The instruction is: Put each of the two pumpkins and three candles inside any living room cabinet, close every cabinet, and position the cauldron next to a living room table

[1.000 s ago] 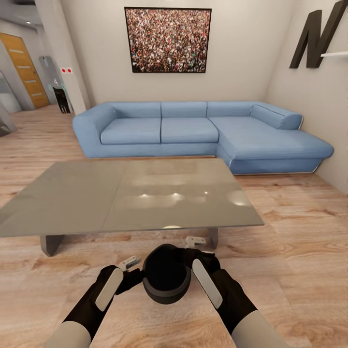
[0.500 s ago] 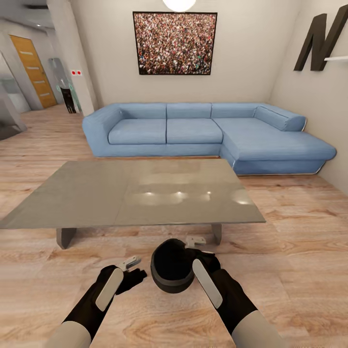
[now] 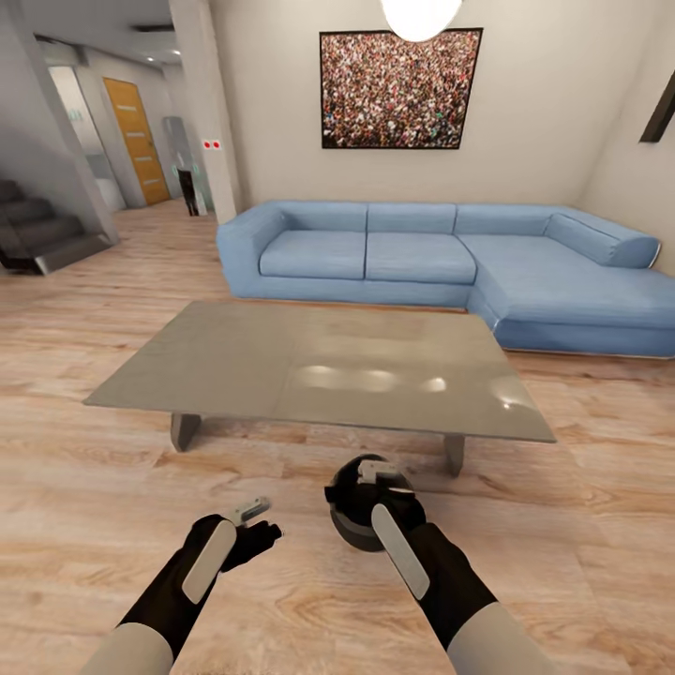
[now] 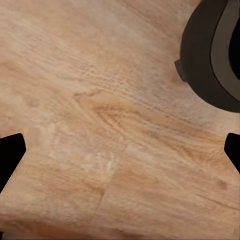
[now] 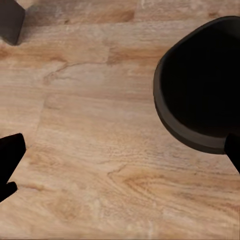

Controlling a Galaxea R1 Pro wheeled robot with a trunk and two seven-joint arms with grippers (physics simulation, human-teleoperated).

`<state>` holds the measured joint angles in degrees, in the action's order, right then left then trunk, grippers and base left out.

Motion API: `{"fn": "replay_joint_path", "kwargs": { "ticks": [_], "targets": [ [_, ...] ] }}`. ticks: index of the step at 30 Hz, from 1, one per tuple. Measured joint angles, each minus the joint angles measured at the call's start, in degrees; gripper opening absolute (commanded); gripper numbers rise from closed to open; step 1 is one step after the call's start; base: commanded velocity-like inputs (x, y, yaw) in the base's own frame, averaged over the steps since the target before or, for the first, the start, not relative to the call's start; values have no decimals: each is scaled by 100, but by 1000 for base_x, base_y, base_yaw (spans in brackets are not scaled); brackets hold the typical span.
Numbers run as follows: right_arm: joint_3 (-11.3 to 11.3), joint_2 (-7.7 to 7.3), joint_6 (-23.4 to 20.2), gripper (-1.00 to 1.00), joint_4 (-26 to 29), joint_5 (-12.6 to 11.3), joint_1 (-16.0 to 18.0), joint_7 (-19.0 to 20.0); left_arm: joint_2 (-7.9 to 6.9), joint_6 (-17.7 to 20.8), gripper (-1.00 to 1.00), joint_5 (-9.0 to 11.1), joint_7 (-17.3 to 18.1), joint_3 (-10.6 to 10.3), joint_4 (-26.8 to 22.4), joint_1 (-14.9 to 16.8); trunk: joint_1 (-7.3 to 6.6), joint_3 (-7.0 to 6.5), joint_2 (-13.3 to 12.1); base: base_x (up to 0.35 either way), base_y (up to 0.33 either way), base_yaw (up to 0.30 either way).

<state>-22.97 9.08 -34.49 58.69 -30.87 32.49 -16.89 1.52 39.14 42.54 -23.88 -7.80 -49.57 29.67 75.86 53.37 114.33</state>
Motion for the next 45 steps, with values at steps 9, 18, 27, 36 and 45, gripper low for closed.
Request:
{"fn": "replay_joint_path", "kwargs": {
  "ticks": [9,18,27,36,45],
  "targets": [
    [-4,-39,-83,100,-39,-35,-22,21,-208,56,100,-37,-12,25,2,25,-198,-162,-361,-2,0,274],
    [-18,-52,-5,100,-44,30,-391,42,-607,343,100,-29,9,53,600,37,-392,-323,-722,-234,0,274],
    [-24,-48,685,100,-852,36,-517,44,-771,226,100,-35,20,58,1001,30,-593,-498,-1083,-70,0,274],
    [-25,-50,1033,100,-1213,36,-630,48,-784,-903,100,-45,56,61,2172,34,-791,-686,-1444,-1,0,274],
    [-453,-46,1607,100,-1780,27,-660,91,-766,-1802,100,-50,58,32,2916,29,-989,-882,-1805,0,0,261]
  ]
}}
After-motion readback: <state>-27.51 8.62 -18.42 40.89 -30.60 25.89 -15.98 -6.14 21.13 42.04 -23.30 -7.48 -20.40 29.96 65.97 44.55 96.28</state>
